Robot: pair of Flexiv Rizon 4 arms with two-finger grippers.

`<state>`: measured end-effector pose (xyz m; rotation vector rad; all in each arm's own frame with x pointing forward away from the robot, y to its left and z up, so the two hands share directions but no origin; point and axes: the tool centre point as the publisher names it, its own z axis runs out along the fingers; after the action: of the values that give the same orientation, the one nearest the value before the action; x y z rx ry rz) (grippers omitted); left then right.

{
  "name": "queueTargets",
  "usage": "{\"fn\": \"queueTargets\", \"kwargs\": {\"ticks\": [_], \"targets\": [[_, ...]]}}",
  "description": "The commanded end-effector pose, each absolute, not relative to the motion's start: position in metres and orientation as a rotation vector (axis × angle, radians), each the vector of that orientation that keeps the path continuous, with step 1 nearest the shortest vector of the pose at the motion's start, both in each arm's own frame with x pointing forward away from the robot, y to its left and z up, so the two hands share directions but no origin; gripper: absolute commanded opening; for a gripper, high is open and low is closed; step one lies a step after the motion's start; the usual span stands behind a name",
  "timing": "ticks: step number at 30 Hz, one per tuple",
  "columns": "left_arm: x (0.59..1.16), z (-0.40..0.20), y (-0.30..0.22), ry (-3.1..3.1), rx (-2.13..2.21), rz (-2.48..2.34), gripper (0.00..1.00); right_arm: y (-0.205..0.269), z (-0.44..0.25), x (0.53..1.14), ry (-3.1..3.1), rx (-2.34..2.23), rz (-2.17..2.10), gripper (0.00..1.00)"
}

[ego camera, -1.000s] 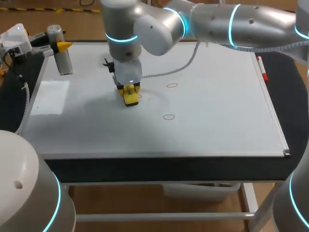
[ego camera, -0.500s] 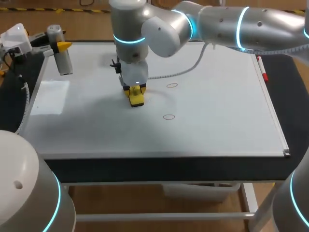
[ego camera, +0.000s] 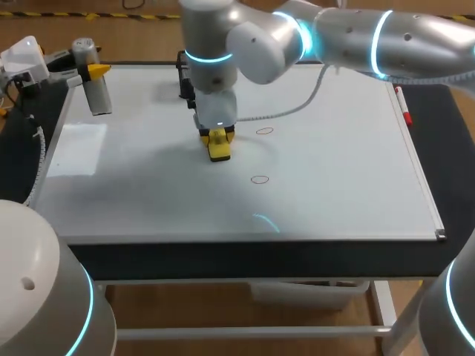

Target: Pick up the inspection probe, press it on each red-marked spot on the whiteboard one by one, put down the probe, pick up the eraser, and wipe off all the red marks.

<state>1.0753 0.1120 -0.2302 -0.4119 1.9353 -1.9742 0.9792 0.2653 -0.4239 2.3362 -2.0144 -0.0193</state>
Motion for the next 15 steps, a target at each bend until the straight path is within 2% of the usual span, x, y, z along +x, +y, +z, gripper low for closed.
{"fn": "queueTargets", "kwargs": {"ticks": [1,15], "targets": [[1.075,-0.229,0.112,1.935,-0.413,-1.972,0.00,0.254,-0.428,0.982,-2.020,2.331,-0.015,0.00],[1.075,-0.229,0.112,1.935,-0.413,-1.972,0.00,0.244,-0.413,0.990,-2.015,2.320,-0.017,0.00]]}}
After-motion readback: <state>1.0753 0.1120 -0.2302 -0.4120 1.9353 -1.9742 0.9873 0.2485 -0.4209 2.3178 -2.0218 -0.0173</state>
